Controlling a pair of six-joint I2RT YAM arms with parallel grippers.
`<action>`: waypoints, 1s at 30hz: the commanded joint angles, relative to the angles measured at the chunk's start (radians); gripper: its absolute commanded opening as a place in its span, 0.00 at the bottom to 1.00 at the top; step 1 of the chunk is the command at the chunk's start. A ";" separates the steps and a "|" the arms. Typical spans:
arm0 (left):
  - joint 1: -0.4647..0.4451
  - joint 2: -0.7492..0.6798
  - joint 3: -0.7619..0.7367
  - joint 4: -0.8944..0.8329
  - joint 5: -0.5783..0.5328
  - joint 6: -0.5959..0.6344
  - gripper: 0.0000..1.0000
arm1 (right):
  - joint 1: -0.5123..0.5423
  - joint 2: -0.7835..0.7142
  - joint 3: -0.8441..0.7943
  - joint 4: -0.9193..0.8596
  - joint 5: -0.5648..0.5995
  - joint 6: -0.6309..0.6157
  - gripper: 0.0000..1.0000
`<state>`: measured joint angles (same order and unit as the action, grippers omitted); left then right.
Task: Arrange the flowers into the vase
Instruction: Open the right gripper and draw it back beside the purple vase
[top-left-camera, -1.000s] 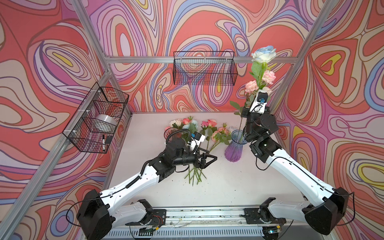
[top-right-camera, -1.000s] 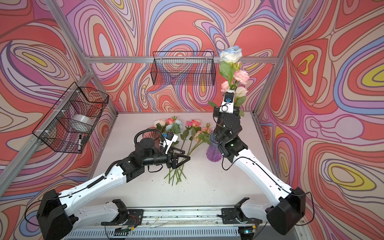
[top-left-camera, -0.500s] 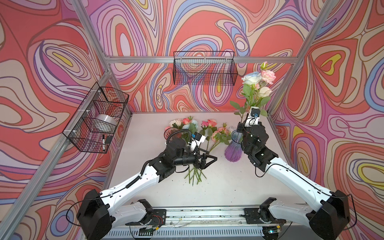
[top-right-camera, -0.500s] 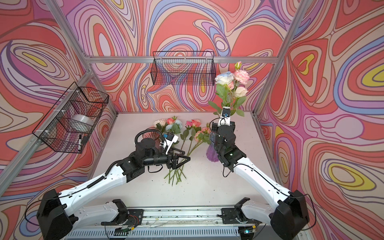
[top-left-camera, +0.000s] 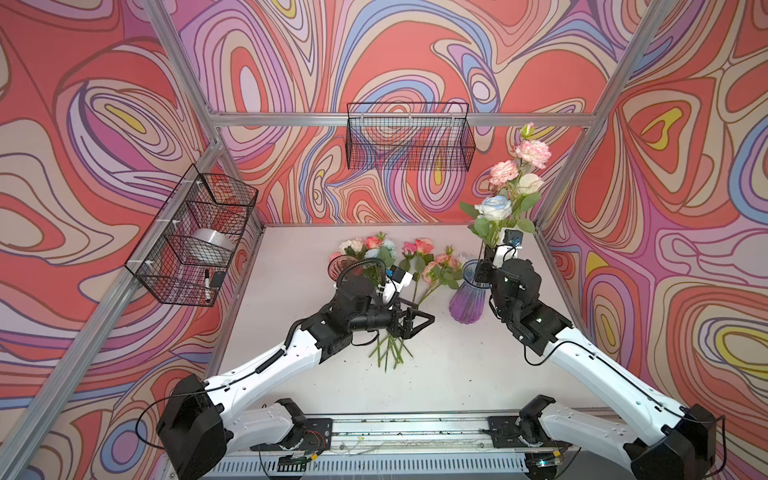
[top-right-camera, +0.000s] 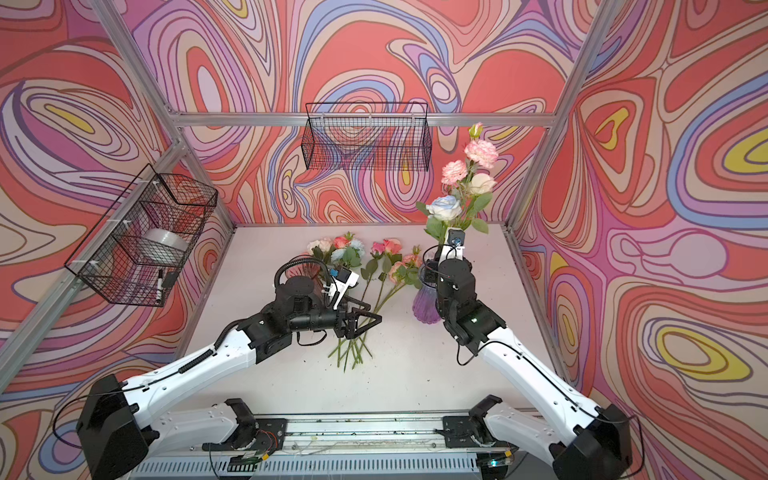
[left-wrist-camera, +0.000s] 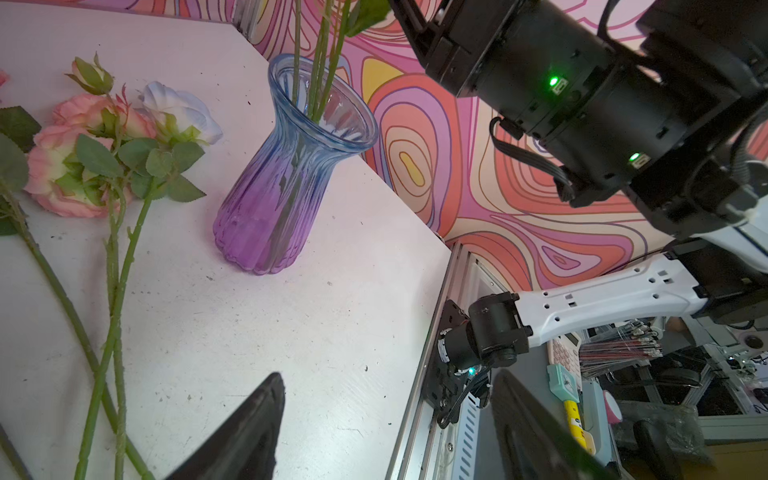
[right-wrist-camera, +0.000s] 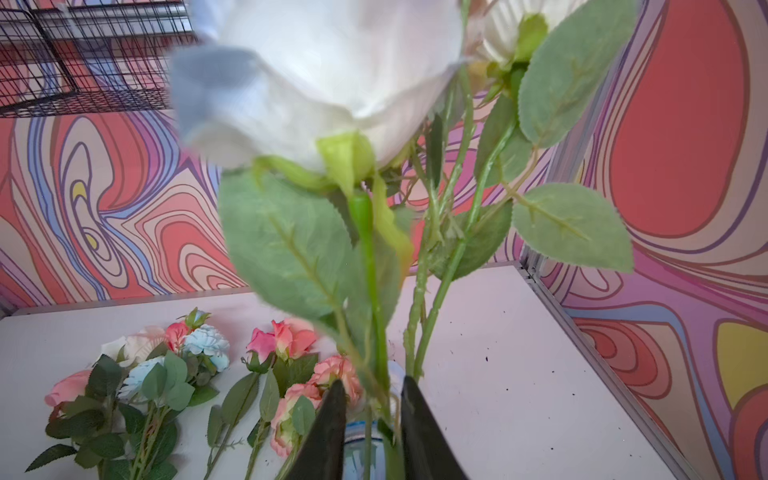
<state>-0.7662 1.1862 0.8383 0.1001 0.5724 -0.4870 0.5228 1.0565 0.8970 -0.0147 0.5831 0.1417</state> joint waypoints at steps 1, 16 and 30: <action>-0.005 0.004 0.040 -0.019 -0.017 0.031 0.79 | -0.006 -0.014 0.041 -0.097 -0.042 0.049 0.26; -0.005 0.037 0.093 -0.195 -0.231 0.159 0.78 | -0.005 -0.064 0.243 -0.502 -0.134 0.204 0.39; -0.027 0.458 0.501 -0.861 -0.754 0.179 0.47 | -0.006 -0.152 0.192 -0.863 -0.215 0.416 0.39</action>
<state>-0.7723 1.5749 1.3106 -0.5442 -0.0860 -0.3176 0.5228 0.9119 1.1442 -0.7883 0.4198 0.4515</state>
